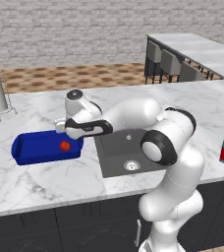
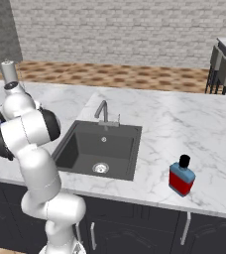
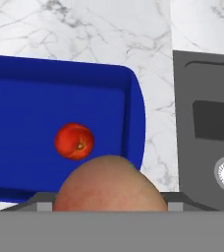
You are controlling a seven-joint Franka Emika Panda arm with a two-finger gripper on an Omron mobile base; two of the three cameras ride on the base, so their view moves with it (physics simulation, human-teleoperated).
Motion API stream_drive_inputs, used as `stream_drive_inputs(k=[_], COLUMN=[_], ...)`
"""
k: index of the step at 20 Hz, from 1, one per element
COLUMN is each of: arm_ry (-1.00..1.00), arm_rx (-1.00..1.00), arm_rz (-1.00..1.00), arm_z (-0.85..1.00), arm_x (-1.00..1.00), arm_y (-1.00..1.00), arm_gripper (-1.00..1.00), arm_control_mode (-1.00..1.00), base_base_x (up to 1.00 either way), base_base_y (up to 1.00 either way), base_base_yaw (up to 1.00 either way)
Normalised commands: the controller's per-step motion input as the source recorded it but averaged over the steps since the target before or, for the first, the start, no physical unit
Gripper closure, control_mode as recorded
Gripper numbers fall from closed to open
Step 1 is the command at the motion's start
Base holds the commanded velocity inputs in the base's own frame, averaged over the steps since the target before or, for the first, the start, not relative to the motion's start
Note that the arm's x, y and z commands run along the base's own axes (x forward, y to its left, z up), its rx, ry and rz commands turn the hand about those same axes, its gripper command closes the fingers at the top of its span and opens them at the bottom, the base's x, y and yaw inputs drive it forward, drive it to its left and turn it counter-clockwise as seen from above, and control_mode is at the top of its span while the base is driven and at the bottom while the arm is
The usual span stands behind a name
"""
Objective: Pick up all produce items and place them in the sink. Turn on the sink faucet to wash them. Then turn the sink off and put them in the tray.
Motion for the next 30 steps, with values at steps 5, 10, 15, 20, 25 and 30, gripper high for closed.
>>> stream_drive_inputs(k=[5, 10, 15, 20, 25, 30], arm_ry=[0.02, 0.09, 0.07, 0.03, 0.01, 0.00], arm_rx=[0.00, 0.00, 0.00, 0.00, 0.00, 0.00], arm_rz=[0.00, 0.00, 0.00, 0.00, 0.00, 0.00], arm_z=[-0.29, -0.51, -0.26, -0.11, -0.18, -0.14], arm_x=[0.42, 0.18, 0.38, 0.44, 0.36, 0.07], arm_y=[0.10, 0.27, 0.19, 0.06, 0.02, 0.01], arm_gripper=[1.00, 1.00, 1.00, 1.00, 1.00, 1.00], arm_control_mode=[-1.00, -1.00, -1.00, -1.00, -1.00, -1.00], base_base_x=[0.00, 0.00, 0.00, 0.00, 0.00, 0.00], base_base_y=[0.00, 0.00, 0.00, 0.00, 0.00, 0.00], base_base_yaw=[0.00, 0.00, 0.00, 0.00, 0.00, 0.00])
